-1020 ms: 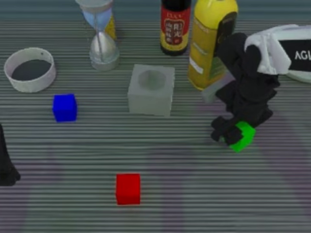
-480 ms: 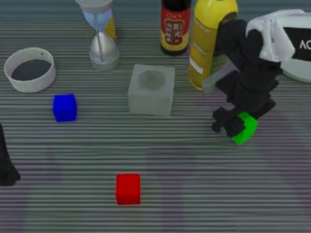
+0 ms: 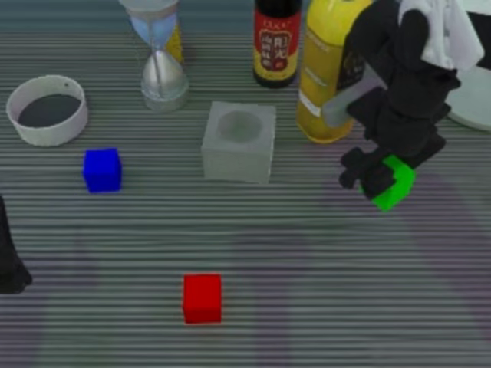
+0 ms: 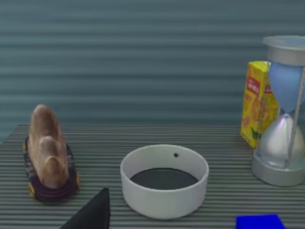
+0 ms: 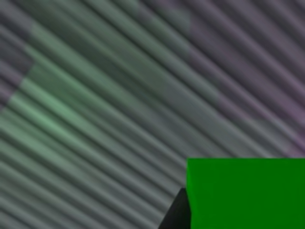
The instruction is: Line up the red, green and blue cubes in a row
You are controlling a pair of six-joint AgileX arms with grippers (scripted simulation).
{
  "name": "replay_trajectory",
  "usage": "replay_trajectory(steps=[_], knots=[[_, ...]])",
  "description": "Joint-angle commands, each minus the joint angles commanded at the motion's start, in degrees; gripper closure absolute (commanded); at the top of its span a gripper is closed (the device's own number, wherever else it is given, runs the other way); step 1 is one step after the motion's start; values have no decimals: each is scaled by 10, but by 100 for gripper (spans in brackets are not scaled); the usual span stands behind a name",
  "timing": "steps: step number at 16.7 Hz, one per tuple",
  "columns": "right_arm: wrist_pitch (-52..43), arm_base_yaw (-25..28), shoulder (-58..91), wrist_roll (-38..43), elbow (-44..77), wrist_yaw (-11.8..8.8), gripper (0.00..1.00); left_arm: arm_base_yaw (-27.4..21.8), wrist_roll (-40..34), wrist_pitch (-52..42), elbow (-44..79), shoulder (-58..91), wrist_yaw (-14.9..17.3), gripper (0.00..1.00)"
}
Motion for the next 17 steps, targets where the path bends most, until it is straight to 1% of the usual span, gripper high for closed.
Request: replay_trajectory(steps=[3, 6, 9, 14, 17], knots=[[-1, 10, -2, 20, 2, 0, 100, 0, 0, 0, 0, 0, 0, 0], [-6, 45, -3, 95, 5, 2, 100, 0, 0, 0, 0, 0, 0, 0], [-16, 95, -4, 220, 5, 5, 100, 0, 0, 0, 0, 0, 0, 0], [-30, 185, -18, 467, -6, 10, 100, 0, 0, 0, 0, 0, 0, 0], [-32, 229, -32, 578, -13, 14, 100, 0, 0, 0, 0, 0, 0, 0]])
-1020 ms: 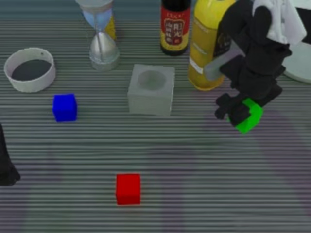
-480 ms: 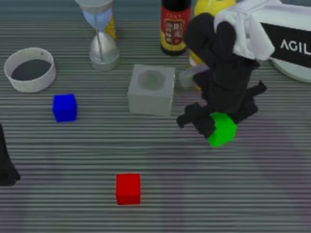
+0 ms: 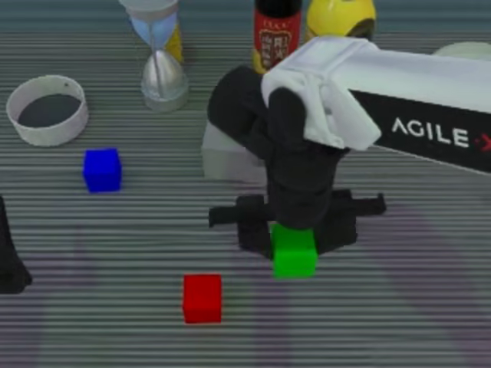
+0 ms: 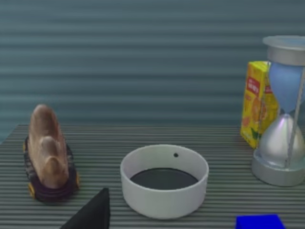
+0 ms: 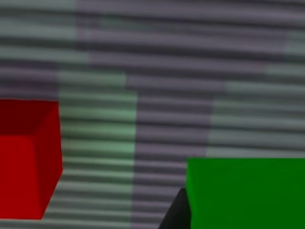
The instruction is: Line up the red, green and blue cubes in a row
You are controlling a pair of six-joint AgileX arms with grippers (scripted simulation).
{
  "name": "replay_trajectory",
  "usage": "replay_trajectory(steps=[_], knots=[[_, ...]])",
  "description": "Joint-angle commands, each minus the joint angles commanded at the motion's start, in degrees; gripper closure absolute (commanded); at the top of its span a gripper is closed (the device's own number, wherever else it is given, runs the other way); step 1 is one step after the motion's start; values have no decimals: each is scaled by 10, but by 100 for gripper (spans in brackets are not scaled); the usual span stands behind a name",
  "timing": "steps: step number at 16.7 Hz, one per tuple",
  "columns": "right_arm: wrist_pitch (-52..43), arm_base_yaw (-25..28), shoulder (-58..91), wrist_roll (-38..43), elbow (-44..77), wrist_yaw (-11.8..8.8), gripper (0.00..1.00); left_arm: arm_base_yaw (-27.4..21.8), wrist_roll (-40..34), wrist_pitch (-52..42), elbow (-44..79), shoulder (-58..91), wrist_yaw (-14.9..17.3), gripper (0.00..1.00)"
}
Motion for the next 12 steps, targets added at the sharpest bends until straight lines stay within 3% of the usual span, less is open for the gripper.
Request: replay_trajectory(steps=[4, 12], knots=[[1, 30, -13, 63, -4, 3, 100, 0, 0, 0, 0, 0, 0, 0], [42, 32, 0, 62, -30, 2, 100, 0, 0, 0, 0, 0, 0, 0]])
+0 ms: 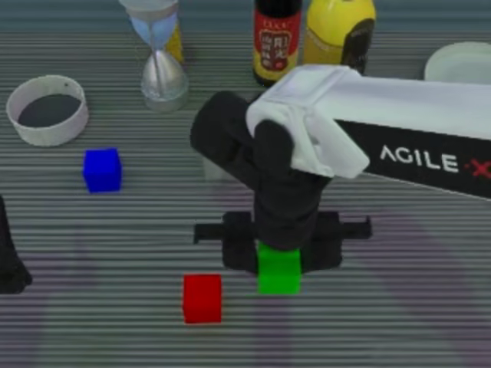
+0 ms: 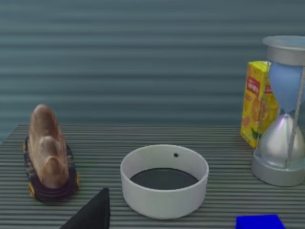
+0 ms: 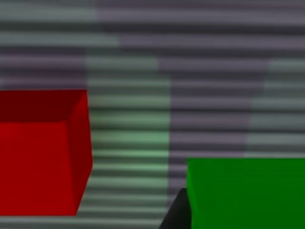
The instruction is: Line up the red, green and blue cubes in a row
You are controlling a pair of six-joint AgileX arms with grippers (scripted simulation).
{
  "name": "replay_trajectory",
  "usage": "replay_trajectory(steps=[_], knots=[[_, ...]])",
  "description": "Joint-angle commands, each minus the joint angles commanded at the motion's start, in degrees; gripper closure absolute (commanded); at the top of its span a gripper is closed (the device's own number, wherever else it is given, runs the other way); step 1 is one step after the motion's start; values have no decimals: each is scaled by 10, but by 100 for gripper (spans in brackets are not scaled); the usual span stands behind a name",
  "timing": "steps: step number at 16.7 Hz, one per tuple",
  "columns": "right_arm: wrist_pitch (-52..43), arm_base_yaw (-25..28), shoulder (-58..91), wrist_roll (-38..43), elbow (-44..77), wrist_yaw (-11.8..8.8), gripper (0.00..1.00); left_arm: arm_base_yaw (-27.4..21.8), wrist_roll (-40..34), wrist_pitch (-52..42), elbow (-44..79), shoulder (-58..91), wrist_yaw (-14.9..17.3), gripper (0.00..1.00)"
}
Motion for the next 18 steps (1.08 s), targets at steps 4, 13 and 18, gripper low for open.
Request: replay_trajectory(steps=[4, 13, 18], knots=[[81, 0, 23, 4, -56, 1, 100, 0, 0, 0, 0, 0, 0, 0], [102, 1, 31, 5, -72, 2, 77, 0, 0, 0, 0, 0, 0, 0], [102, 1, 31, 5, -72, 2, 40, 0, 0, 0, 0, 0, 0, 0]])
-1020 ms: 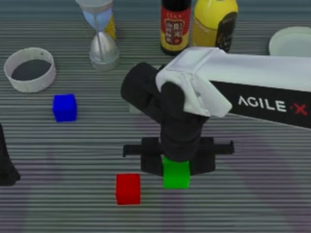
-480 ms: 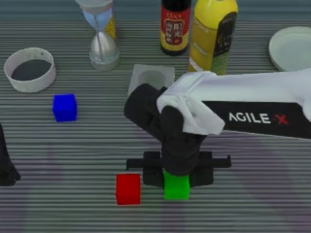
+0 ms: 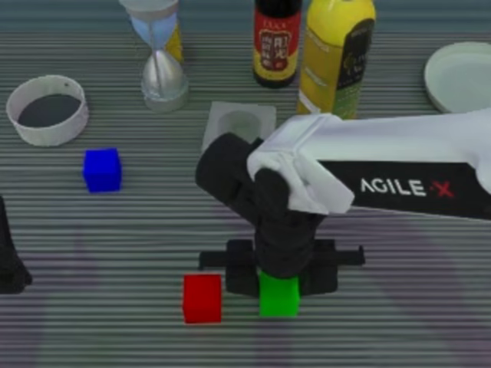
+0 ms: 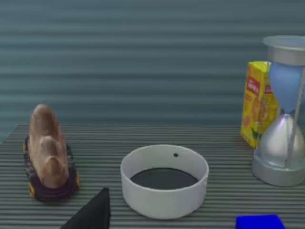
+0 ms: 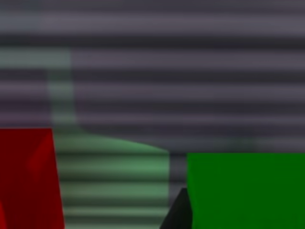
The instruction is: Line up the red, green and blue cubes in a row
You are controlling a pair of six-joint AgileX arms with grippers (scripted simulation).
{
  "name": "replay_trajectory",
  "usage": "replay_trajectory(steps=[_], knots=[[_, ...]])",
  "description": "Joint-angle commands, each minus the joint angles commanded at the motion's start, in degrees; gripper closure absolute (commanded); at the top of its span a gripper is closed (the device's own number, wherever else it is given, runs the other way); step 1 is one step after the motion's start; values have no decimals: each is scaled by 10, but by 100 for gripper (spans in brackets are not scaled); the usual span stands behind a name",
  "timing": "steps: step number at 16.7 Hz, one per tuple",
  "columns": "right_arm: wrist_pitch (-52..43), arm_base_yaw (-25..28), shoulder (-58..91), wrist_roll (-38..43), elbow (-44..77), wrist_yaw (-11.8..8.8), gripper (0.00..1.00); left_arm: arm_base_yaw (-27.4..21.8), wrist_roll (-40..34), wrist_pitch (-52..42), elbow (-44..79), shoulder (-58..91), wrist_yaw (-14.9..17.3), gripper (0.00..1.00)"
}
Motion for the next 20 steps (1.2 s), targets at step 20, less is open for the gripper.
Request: replay_trajectory(steps=[20], knots=[[-81, 5, -26, -1, 55, -1, 0, 0, 0, 0, 0, 0, 0, 0]])
